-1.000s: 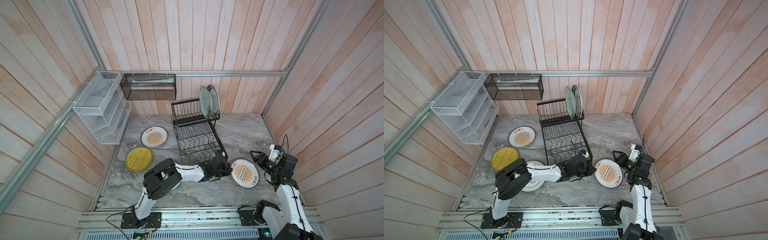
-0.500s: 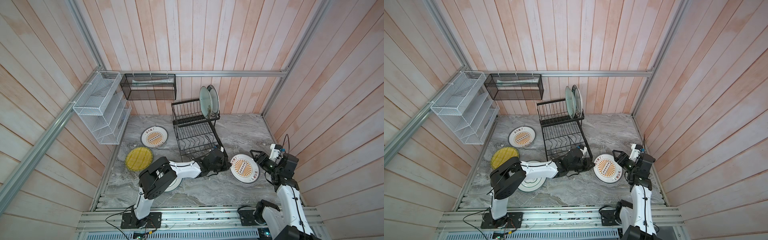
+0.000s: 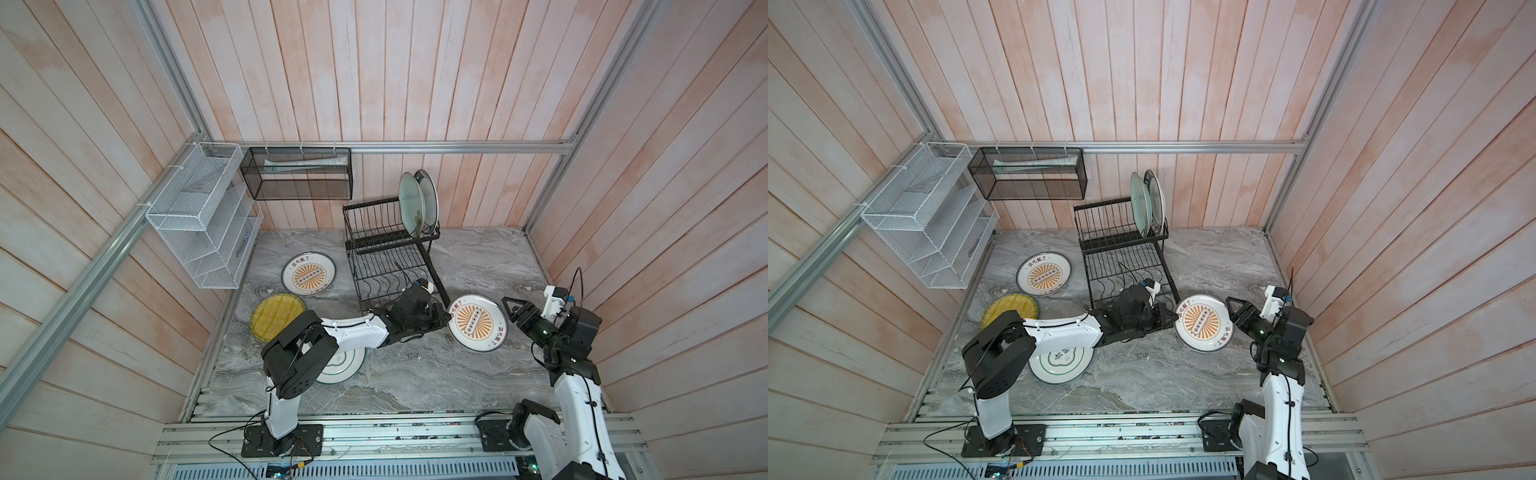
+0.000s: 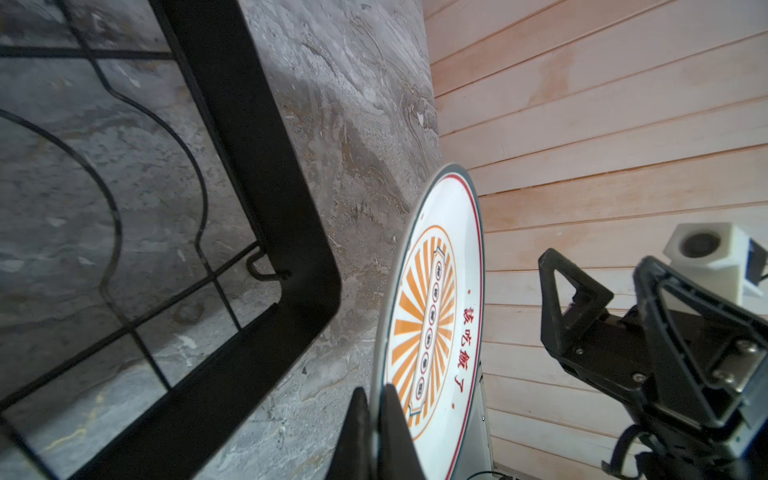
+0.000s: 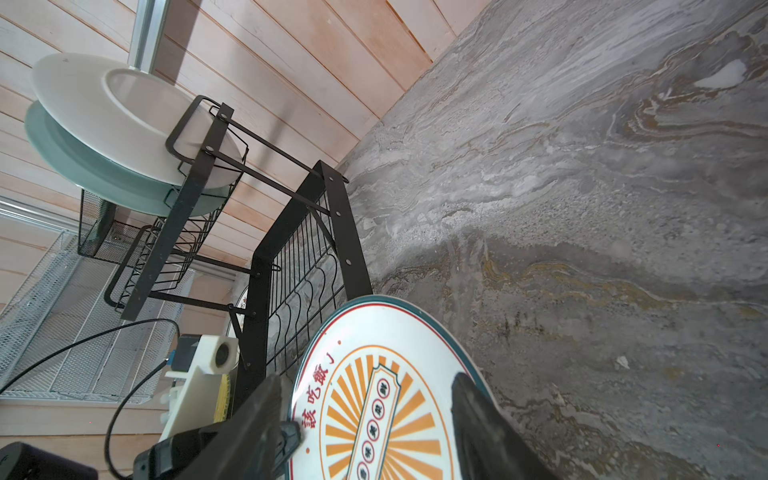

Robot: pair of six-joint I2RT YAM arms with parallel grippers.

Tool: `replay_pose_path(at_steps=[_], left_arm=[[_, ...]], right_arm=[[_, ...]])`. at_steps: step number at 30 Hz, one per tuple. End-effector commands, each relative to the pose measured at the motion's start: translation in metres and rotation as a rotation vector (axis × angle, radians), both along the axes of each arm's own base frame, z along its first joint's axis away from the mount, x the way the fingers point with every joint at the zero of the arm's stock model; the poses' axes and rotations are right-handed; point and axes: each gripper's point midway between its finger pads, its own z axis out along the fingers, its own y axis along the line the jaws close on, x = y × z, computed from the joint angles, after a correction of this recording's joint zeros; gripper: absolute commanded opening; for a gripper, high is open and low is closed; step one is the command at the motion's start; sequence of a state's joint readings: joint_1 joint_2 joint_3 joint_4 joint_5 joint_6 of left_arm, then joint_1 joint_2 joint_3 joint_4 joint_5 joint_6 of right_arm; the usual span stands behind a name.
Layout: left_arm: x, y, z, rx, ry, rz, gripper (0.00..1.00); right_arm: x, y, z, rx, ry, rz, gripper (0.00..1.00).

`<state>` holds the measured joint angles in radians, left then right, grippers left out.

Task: Load the plates into the dish rack
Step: 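Lift the tilted sunburst plate upright with the left gripper while the right gripper approaches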

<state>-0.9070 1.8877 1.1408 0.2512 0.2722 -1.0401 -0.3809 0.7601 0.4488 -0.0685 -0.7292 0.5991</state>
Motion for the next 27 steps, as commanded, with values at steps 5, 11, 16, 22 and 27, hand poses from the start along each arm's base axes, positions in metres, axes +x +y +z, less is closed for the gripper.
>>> replay_pose_path(at_steps=[5, 11, 16, 22, 27], left_arm=[[0.018, 0.031, 0.038, -0.080, -0.070, 0.043, 0.00], [0.028, 0.062, 0.046, -0.084, -0.080, 0.092, 0.00], [0.034, 0.086, 0.051, -0.088, -0.088, 0.134, 0.00], [0.042, 0.108, 0.054, -0.119, -0.081, 0.181, 0.00], [0.050, 0.122, 0.055, -0.113, -0.084, 0.210, 0.00]], right_arm=[[-0.001, 0.005, 0.007, 0.028, -0.030, 0.032, 0.67], [-0.003, 0.015, -0.003, 0.082, -0.039, 0.079, 0.67], [-0.006, 0.023, -0.008, 0.127, -0.058, 0.122, 0.68], [-0.009, 0.039, -0.005, 0.168, -0.084, 0.179, 0.69], [-0.006, 0.061, -0.004, 0.162, -0.082, 0.239, 0.69]])
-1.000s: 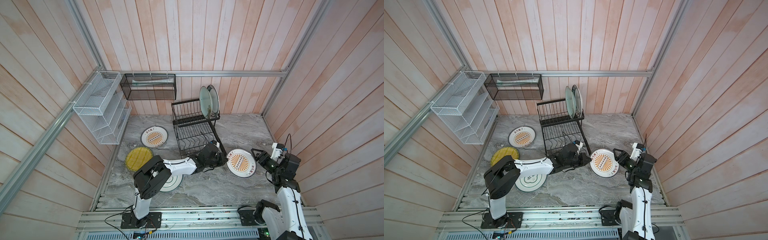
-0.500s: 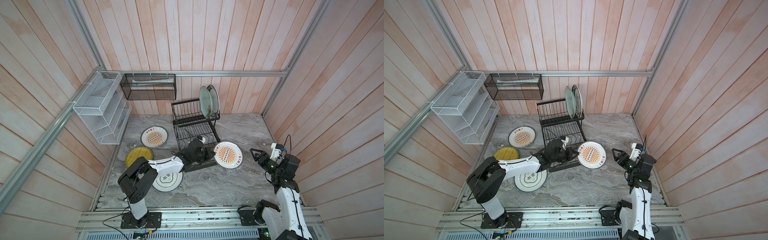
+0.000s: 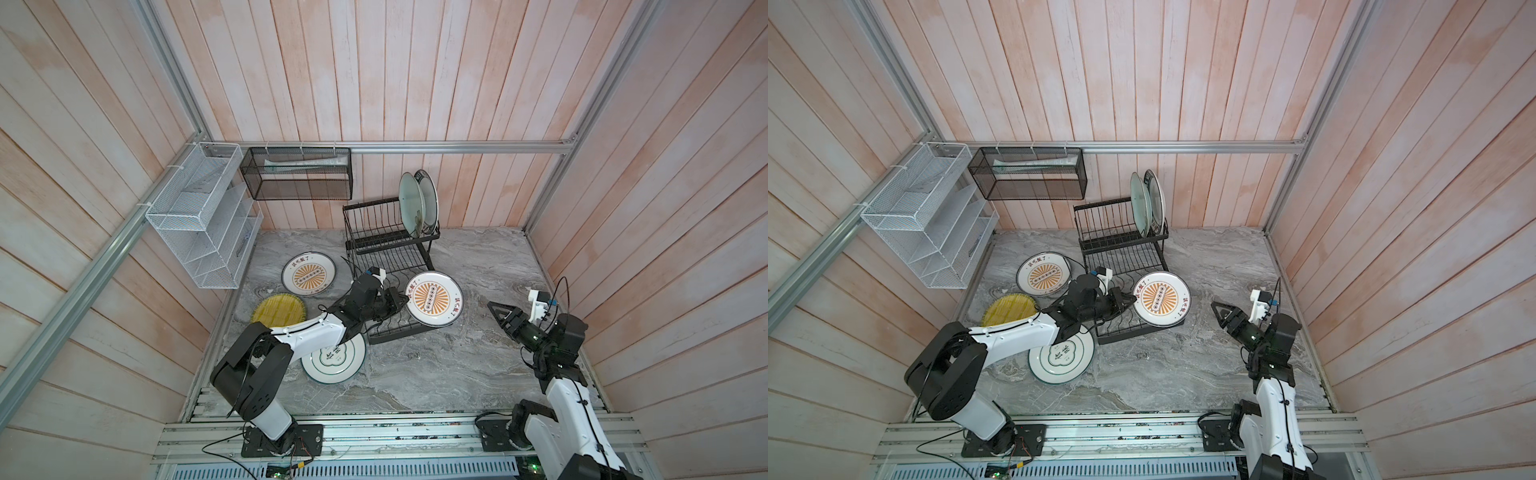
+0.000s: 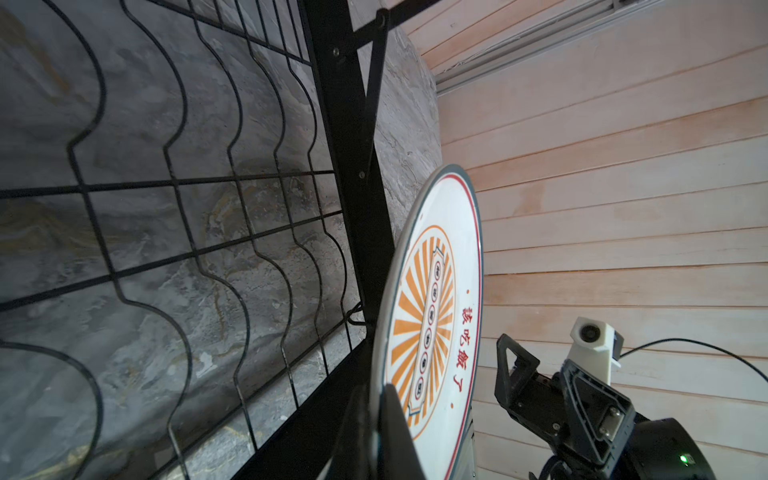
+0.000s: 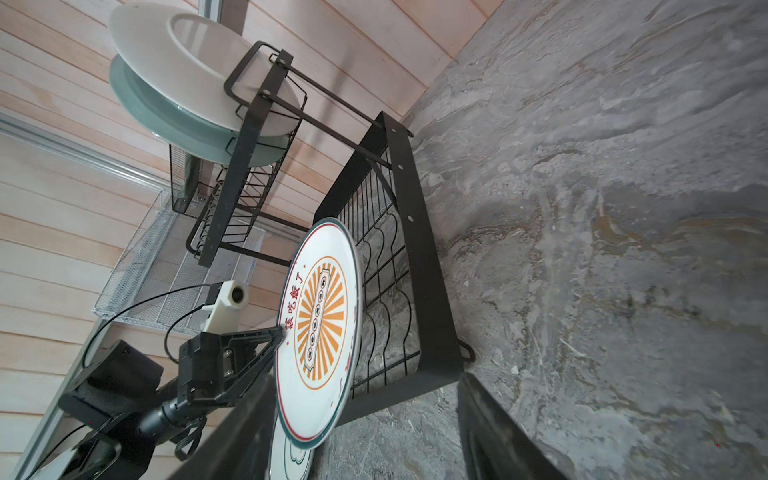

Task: Load the plates into the dish rack
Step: 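Lift the tilted sunburst plate upright with the left gripper while the right gripper approaches, then grasp the sunburst plate's rim with the right gripper beside the left gripper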

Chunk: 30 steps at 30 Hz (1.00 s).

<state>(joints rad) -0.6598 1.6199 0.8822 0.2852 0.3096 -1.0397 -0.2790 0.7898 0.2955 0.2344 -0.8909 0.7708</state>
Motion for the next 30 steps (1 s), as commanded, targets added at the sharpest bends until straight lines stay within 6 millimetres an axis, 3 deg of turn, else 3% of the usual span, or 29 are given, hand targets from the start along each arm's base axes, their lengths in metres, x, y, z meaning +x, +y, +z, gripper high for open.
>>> replay_pose_path(at_steps=[1, 8, 16, 24, 30], left_arm=[[0.005, 0.003, 0.030, -0.060, -0.073, 0.001, 0.00], [0.007, 0.009, 0.035, -0.056, -0.082, 0.011, 0.00], [0.005, 0.018, 0.038, -0.070, -0.091, 0.038, 0.00], [0.004, 0.020, 0.042, -0.102, -0.100, 0.047, 0.00], [0.003, 0.024, 0.042, -0.116, -0.107, 0.066, 0.00]], right_arm=[[0.003, 0.015, 0.005, -0.001, -0.030, 0.043, 0.69], [0.015, 0.041, 0.001, -0.018, -0.022, 0.097, 0.69], [0.031, 0.067, 0.010, -0.022, -0.042, 0.165, 0.66], [0.045, 0.101, 0.009, -0.021, -0.033, 0.276, 0.57], [0.049, 0.115, 0.008, -0.022, -0.028, 0.318, 0.50]])
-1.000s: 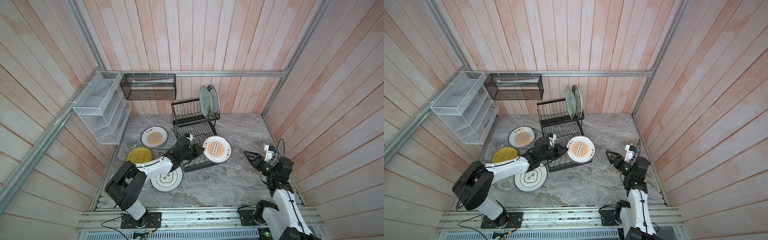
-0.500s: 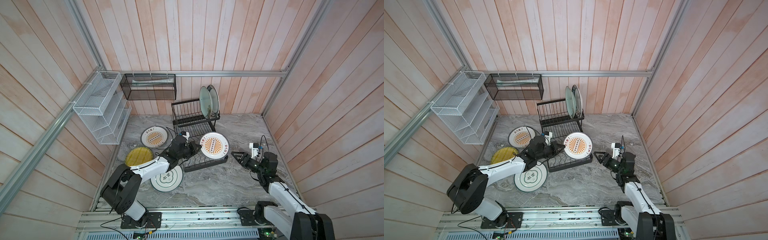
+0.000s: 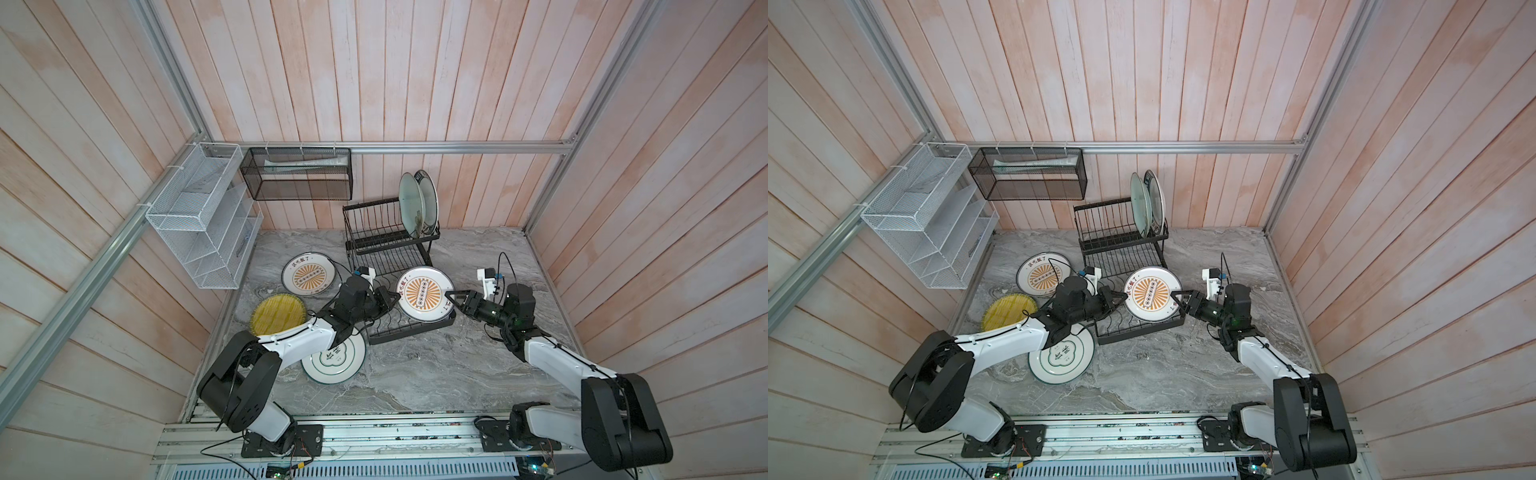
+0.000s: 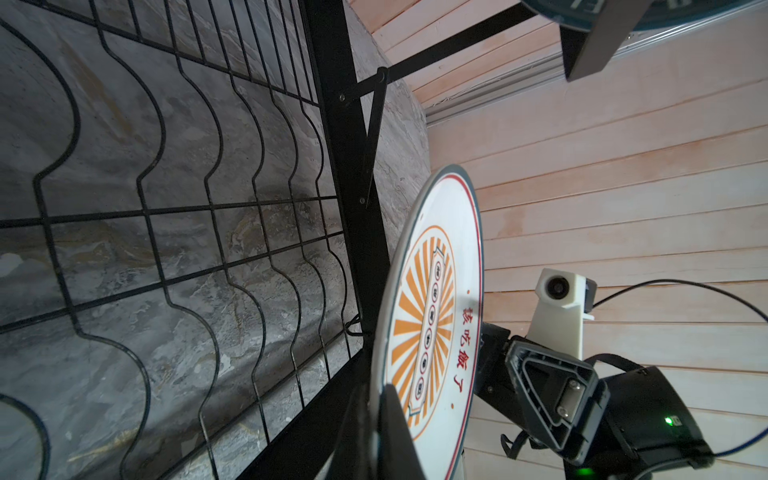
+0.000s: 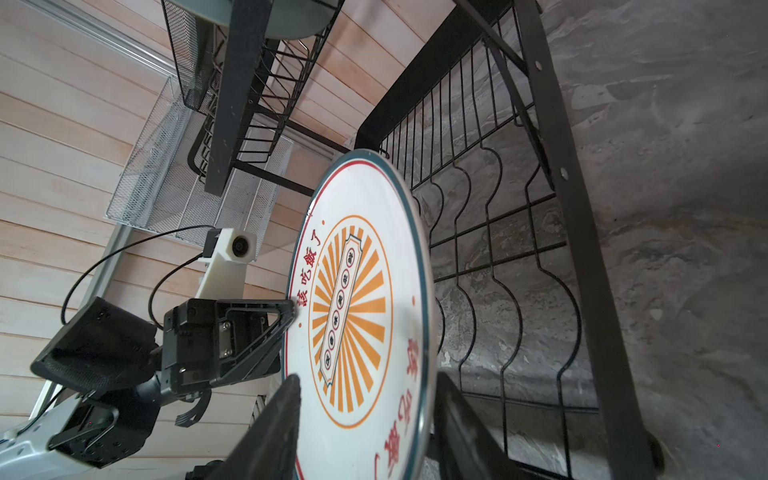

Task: Load the plates into the dish rack
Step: 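Grasp the sunburst plate's rim with the right gripper beside the left gripper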

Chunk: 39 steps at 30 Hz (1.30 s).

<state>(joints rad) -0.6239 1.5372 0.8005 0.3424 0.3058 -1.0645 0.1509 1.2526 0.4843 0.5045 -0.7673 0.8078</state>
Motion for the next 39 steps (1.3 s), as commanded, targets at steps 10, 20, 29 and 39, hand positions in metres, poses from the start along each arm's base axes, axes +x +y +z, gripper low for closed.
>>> replay_pose_path(at_steps=[10, 20, 29, 39], left_arm=[[0.003, 0.003, 0.025, -0.076, -0.088, 0.022, 0.00], [0.000, 0.004, 0.019, -0.093, -0.090, 0.023, 0.00], [0.000, 0.006, 0.020, -0.086, -0.095, 0.047, 0.00], [-0.001, 0.006, 0.020, -0.061, -0.092, 0.054, 0.00]], right_arm=[[0.003, 0.023, 0.018, 0.019, -0.067, 0.059, 0.38], [0.002, 0.026, 0.018, 0.019, -0.065, 0.062, 0.26], [0.004, 0.028, 0.018, 0.030, -0.060, 0.059, 0.17], [0.005, 0.035, 0.019, 0.037, -0.062, 0.073, 0.04]])
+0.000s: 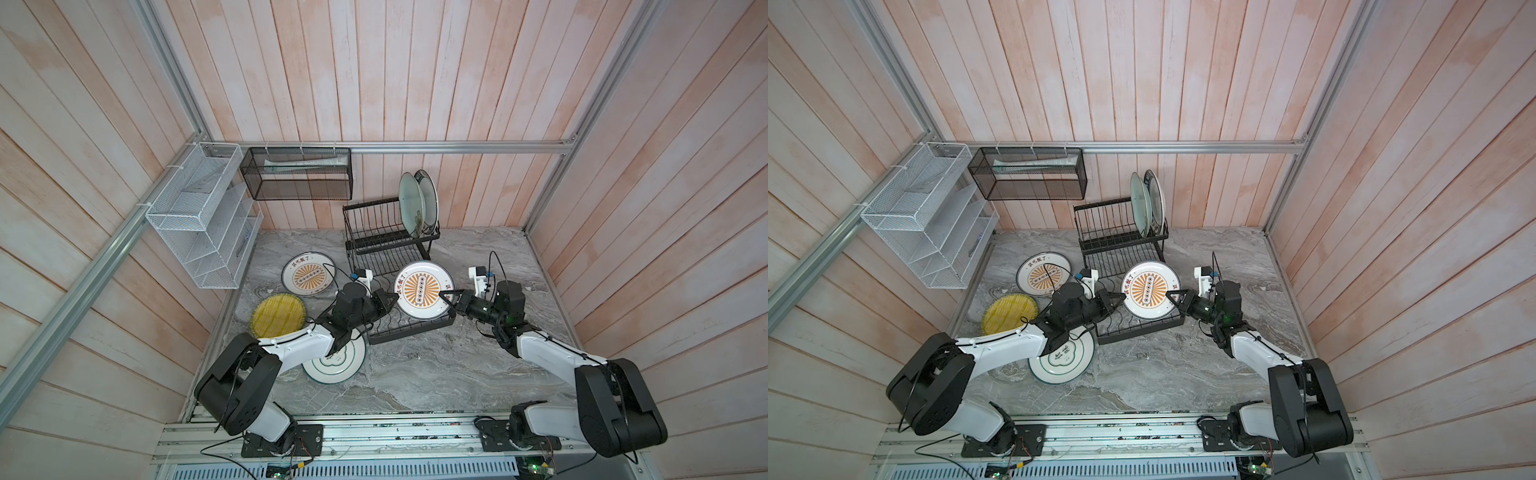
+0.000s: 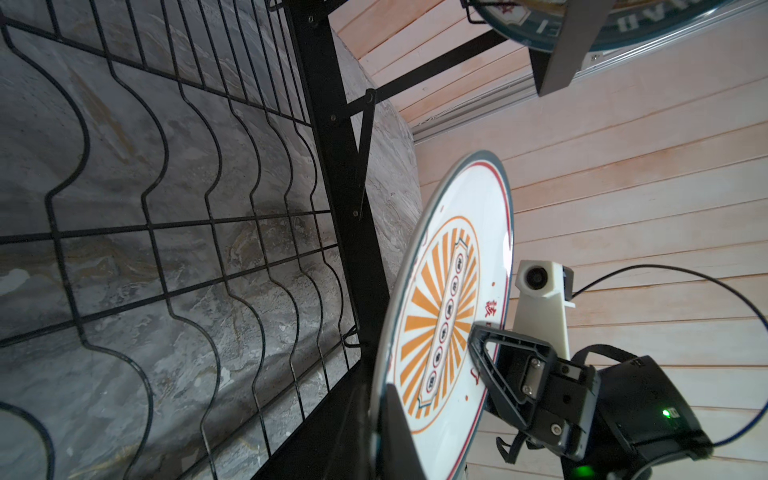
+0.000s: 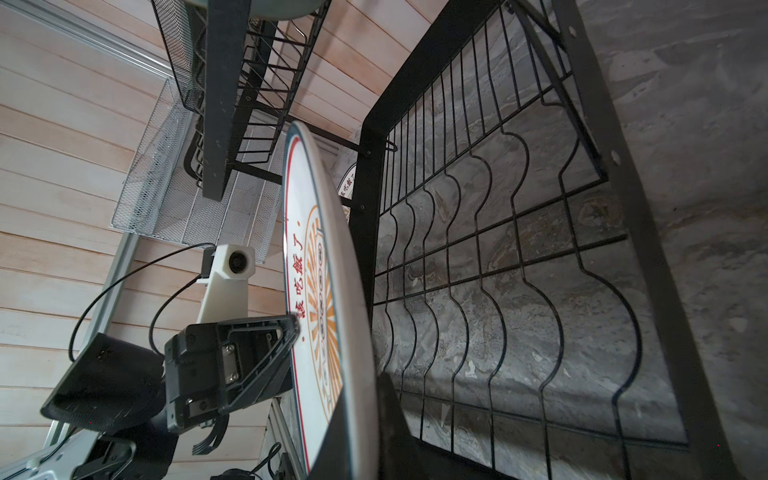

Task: Load the plates into the dish rack
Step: 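Grasp the sunburst plate's rim with the right gripper beside the left gripper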

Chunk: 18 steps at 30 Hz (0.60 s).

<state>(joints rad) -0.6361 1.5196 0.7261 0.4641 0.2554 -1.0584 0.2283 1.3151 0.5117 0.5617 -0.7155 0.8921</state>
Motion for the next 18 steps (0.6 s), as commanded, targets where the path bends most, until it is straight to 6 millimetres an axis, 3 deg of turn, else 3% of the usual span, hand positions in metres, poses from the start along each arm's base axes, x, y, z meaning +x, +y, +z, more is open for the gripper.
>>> replay_pose_path(at_steps=[1, 9, 18], left_arm=[[0.001, 0.002, 0.021, -0.039, -0.028, 0.027, 0.00], [0.000, 0.007, 0.023, -0.022, -0.029, 0.048, 0.14], [-0.002, 0.016, 0.019, 0.026, -0.018, 0.077, 0.37]], right_arm=[[-0.001, 0.013, 0.020, 0.003, -0.105, 0.063, 0.03], [0.001, 0.013, 0.022, 0.010, -0.107, 0.051, 0.00], [0.002, 0.015, 0.027, -0.019, -0.119, 0.042, 0.00]])
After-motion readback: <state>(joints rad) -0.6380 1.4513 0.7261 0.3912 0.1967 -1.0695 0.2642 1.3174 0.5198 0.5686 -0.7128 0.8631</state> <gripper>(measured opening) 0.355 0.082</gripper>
